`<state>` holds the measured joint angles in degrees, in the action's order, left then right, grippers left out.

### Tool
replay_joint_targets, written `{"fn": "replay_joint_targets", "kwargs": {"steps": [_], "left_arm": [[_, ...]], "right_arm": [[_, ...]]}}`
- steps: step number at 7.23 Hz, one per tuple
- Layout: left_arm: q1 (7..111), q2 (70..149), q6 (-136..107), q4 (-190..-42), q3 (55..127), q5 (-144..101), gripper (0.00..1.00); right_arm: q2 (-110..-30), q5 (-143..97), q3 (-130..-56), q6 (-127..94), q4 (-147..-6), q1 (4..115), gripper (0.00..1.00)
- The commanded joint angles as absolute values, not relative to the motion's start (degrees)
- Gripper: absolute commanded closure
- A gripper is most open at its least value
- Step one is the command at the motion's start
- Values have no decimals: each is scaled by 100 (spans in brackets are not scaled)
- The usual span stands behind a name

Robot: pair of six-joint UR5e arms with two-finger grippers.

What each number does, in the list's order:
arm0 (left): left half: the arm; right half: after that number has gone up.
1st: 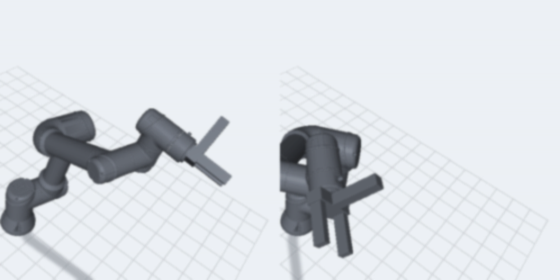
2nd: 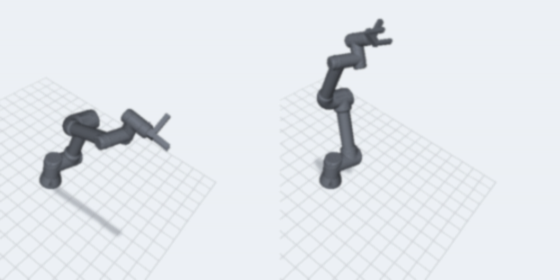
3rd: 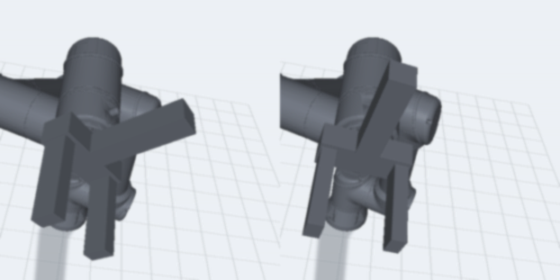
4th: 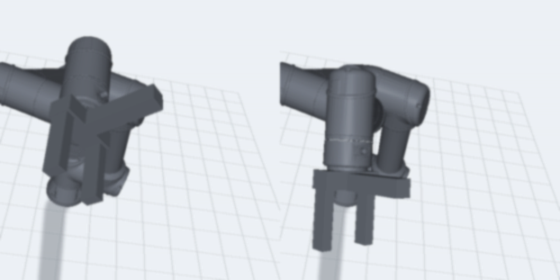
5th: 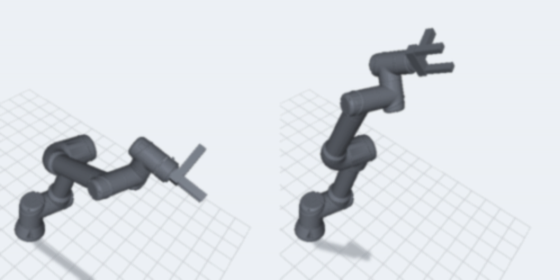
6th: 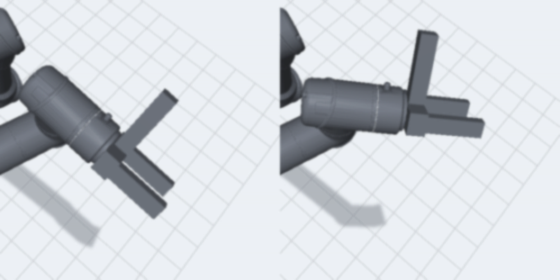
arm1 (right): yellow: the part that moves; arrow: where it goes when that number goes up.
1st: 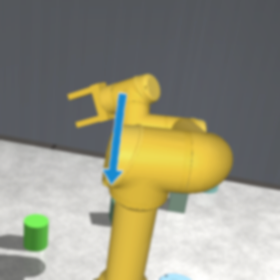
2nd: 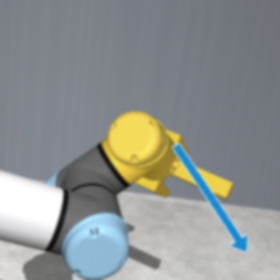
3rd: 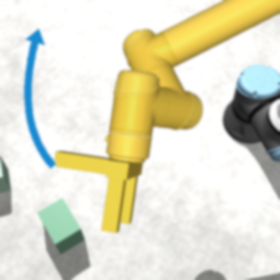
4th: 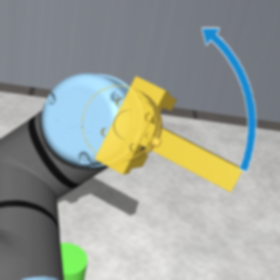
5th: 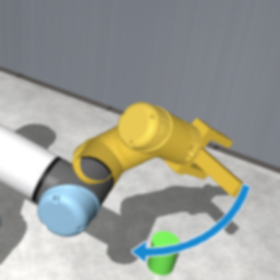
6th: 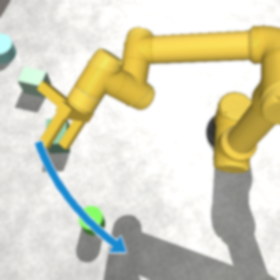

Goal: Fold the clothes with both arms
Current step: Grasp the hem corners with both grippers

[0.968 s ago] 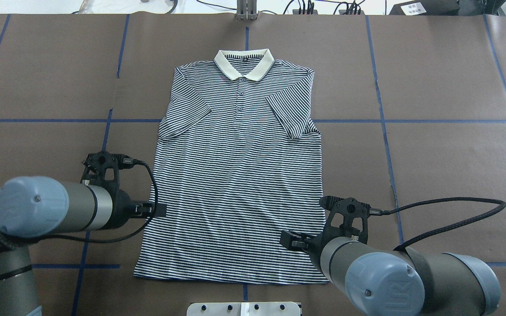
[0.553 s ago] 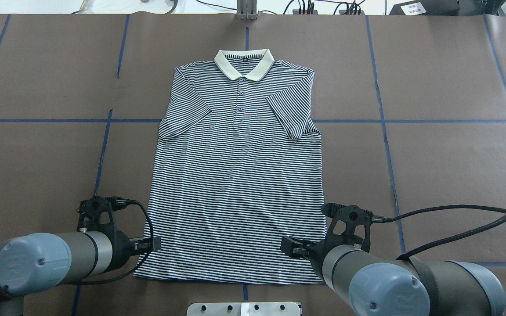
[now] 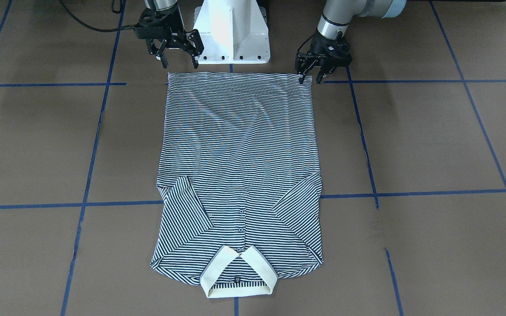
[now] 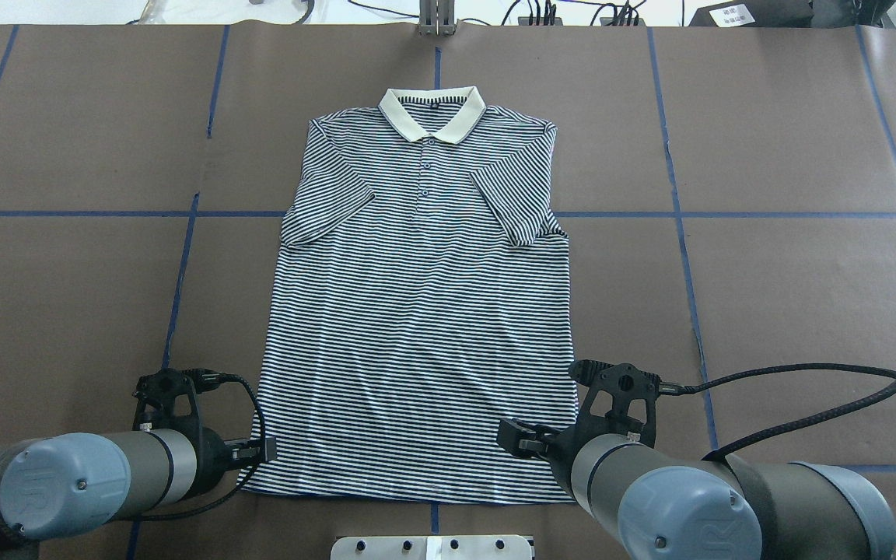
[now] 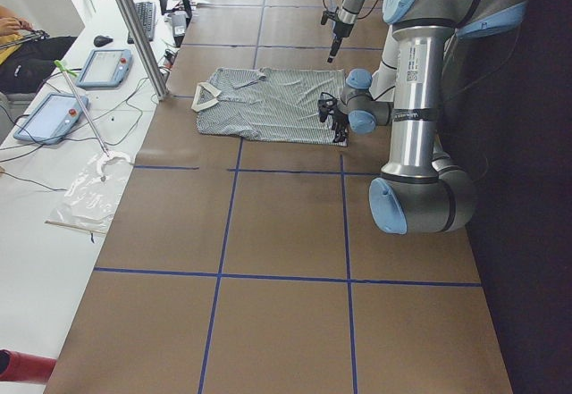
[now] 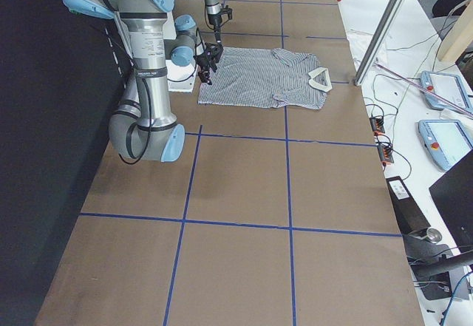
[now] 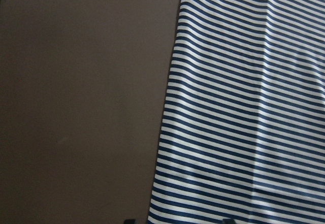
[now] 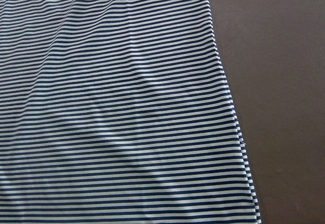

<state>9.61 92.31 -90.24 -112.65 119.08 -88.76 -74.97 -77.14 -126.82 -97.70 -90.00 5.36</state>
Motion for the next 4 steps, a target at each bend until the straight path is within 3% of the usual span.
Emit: {"fn": "replay_joint_targets", "kwargs": {"steps": [1, 4], "left_arm": [[835, 9237, -9026, -11268, 11848, -8877, 38], [774, 9229, -9026, -11259, 11804, -8877, 39]], "right_arm": [[-7506, -7717, -12683, -9773, -9000, 536, 0], [-7506, -7708, -12683, -9773, -8991, 536, 0]]}}
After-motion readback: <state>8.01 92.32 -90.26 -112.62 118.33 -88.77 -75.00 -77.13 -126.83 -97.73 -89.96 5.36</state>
